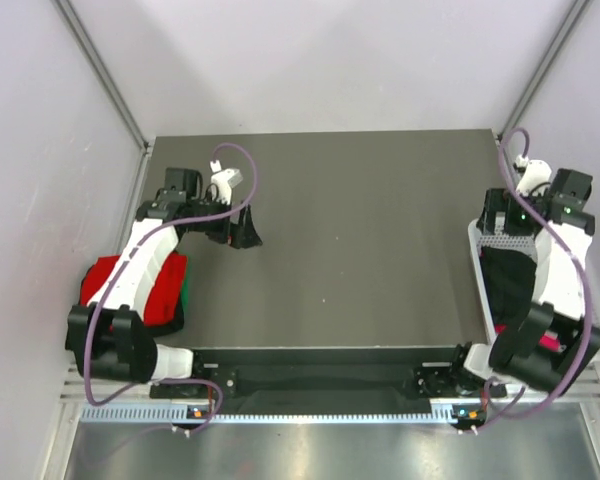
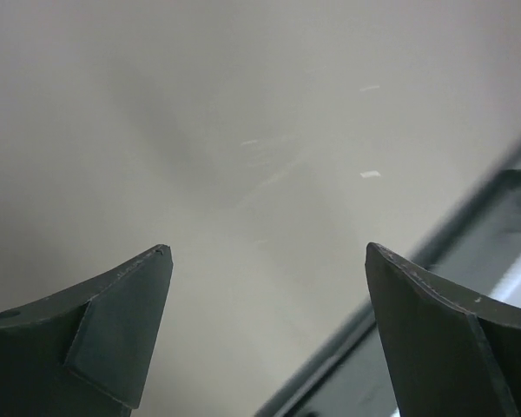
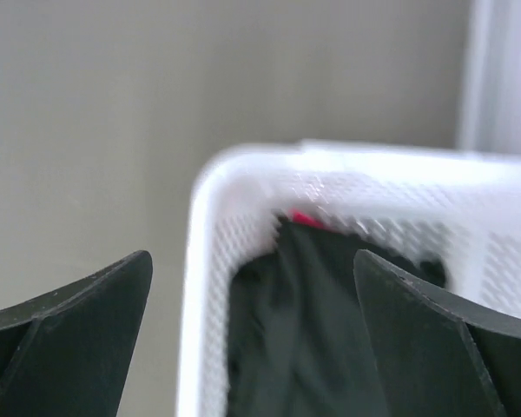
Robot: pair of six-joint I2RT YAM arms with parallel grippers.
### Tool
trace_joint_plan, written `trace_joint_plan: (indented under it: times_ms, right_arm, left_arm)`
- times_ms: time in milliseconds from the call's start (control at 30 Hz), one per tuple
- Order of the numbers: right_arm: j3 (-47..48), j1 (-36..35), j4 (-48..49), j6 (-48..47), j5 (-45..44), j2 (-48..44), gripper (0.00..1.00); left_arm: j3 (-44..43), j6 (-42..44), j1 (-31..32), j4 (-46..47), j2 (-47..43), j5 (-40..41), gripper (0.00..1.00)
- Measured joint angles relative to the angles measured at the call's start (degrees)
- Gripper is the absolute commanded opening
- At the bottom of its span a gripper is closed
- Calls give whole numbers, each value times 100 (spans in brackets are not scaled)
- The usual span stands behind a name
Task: Fold and stack the t-shirts
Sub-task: Grab the tshirt from the pile
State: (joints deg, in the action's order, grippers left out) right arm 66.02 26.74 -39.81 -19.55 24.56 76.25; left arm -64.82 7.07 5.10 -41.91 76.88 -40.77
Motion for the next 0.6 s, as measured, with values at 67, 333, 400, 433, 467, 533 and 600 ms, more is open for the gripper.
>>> trace_joint_plan:
  times_ms: [67,333,400,433,467,533,600]
  right_arm:
    - [-297,-11,-46,-269,-422,-481,88]
    - [-1222,46,-13,-938,-1316,-560,66]
    - [-1362,72,-4,-992,-1355,-472,65]
    - [-1414,76,-11,-1016,-1355,-435,64]
    - [-1438,81,-7,-1034,-1353,-402,64]
    - [-1449,81,42,-1069,-1344,-291,62]
    - [-1460,85,103,-1097,-1327,-142,55]
  left_arm:
    - [-273,184,153,-190,267,640,94]
    - [-870,385,579,-715,1217,2013,94]
    - [-970,385,584,-739,1311,2096,95]
    - [-979,387,584,-750,1311,2105,95]
    - [-1010,387,584,-776,1309,2124,96]
    - [-1054,396,584,-780,1309,2186,98]
    - [-1060,402,584,-780,1298,2256,98]
